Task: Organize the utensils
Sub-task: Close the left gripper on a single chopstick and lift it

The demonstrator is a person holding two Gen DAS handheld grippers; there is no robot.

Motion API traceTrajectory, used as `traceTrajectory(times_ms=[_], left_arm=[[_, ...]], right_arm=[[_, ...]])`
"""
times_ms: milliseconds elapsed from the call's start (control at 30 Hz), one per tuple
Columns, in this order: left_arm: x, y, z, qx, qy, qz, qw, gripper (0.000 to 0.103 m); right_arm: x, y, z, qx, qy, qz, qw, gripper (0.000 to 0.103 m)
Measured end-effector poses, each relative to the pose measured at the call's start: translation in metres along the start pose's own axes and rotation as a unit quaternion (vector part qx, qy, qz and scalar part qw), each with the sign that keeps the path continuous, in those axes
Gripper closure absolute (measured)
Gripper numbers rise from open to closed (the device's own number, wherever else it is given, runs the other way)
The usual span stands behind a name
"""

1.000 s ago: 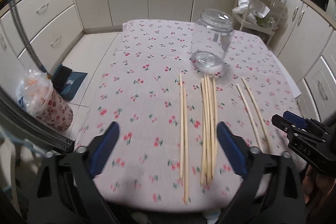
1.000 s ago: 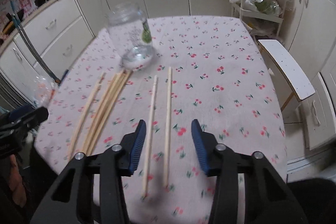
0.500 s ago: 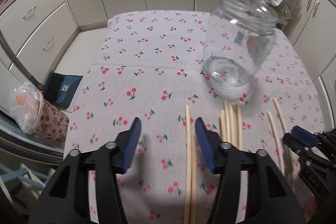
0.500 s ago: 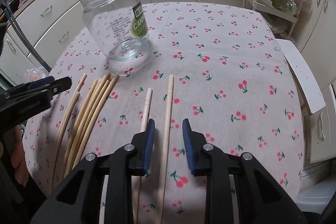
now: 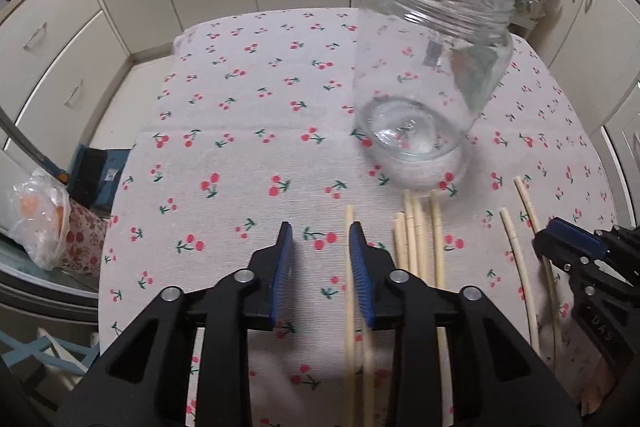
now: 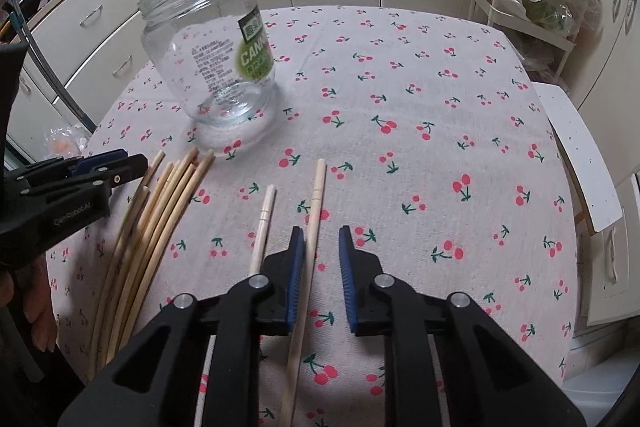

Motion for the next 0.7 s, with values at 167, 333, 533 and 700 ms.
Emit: traceTrajectory(times_ms=[167, 333, 533, 700], left_arm=[[-0.006, 0.005, -0.006, -0.004, 0.006, -0.018, 0.9998, 0.092], [-0.006, 0.003, -0.005, 0.002, 0.053, -0.005, 0.9986, 0.098], [0.016, -0.008, 0.016, -0.014, 0.104, 0.05, 0.9932, 0.098], [0.025, -0.036, 0.054, -0.075, 0.137, 0.077, 0.9847, 0.098]], right_arm=[[0.009, 0.003, 0.0, -0.006, 0.0, 0.024, 1.0, 0.096], [0.003, 0.005, 0.002, -0.012, -0.016, -0.001, 1.0, 0.096], [-0.004, 0.005, 0.001, -0.012, -0.038, -0.036, 0.999, 0.097], [-0.005, 0.005, 0.001, -0.014, -0.043, -0.043, 0.998, 0.097]])
Point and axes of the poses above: each gripper's, at about its wrist camera, not at the fingertips, and z roughly against the way its jaws point, x to its left, y to its underside, the point moved 4 cm from there along -z, roughly the way its jaws point, and after that the axes turned 10 degrees about -x, right-handed, at the moved point
